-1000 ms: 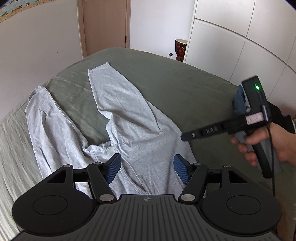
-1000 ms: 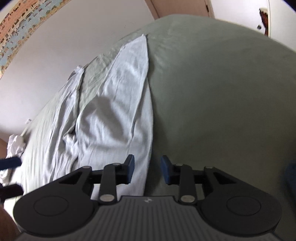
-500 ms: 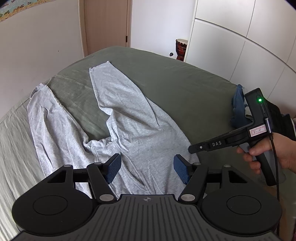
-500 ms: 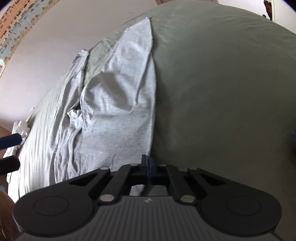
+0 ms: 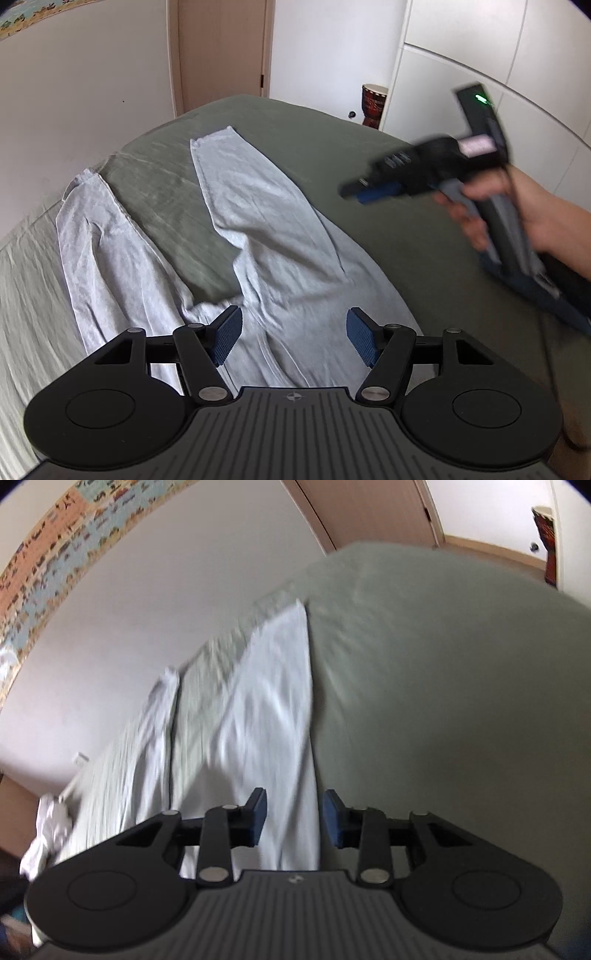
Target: Fold clothes
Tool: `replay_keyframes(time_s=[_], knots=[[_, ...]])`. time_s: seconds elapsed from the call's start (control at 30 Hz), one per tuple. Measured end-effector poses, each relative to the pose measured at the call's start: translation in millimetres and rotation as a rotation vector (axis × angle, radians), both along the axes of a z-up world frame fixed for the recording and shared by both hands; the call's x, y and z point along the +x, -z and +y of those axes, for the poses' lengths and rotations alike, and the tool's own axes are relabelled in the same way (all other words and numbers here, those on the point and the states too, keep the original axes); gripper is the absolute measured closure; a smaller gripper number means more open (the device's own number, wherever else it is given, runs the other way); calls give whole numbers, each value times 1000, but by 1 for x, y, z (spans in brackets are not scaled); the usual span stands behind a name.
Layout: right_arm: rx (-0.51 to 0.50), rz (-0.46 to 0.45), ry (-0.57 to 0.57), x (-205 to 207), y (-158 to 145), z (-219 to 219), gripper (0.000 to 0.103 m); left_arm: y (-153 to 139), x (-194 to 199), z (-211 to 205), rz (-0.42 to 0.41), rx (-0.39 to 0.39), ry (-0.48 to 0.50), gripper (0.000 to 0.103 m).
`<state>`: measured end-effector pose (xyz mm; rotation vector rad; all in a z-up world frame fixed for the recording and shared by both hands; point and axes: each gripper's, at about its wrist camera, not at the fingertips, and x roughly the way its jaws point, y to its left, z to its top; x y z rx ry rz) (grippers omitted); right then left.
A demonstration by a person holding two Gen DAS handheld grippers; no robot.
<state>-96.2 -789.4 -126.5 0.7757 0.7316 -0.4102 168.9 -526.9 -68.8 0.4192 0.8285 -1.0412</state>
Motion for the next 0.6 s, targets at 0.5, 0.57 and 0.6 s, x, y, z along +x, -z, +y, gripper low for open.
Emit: replay_keyframes(time_s=[0.5,0.57,0.6], knots=[[-12,16,82,195,41,-121,66,37,70,-32,34,-5,-31,41],[-14,11,83,210,47,-129,65,41,74,-33,38,-3,-28,41],[-15,8,86,218,50,-133,65,44,76,-34,42,0,-27,41]])
